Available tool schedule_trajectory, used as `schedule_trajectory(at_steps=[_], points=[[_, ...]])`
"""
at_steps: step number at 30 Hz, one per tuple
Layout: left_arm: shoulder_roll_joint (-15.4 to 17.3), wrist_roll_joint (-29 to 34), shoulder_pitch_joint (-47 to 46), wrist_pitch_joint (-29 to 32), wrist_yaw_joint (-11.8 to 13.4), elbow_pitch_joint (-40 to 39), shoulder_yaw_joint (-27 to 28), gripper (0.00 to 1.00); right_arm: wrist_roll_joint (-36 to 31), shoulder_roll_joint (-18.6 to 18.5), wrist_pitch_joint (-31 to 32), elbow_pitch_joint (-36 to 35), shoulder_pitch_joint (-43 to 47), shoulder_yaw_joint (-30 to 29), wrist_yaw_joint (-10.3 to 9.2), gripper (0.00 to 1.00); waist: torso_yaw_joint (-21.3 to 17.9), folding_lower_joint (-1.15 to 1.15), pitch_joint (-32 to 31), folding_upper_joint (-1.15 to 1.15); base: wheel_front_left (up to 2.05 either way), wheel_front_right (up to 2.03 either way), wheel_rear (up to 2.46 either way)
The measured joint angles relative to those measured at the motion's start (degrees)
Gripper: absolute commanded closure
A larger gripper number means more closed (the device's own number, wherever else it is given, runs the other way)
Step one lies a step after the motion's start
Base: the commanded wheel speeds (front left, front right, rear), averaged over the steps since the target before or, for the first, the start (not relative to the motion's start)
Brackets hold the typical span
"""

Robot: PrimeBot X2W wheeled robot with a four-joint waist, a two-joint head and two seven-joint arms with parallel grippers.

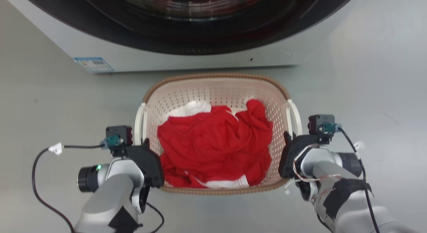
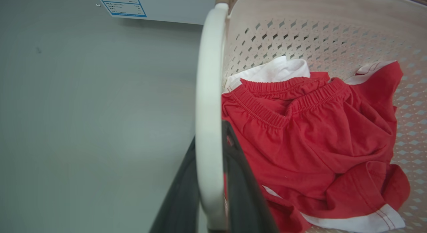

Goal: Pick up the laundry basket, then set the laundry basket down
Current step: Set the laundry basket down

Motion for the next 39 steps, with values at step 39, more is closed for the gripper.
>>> schedule_trajectory(at_steps=[39], points=[[0.68, 2.97, -18.76, -5.08, 0.09, 0.91, 0.26, 1.00, -2.99, -0.46, -7.30, 3.08, -18.18, -0.22, 0.00, 1.00, 1.33, -0.03, 25.11, -0.02, 0.00, 0.00, 0.00]])
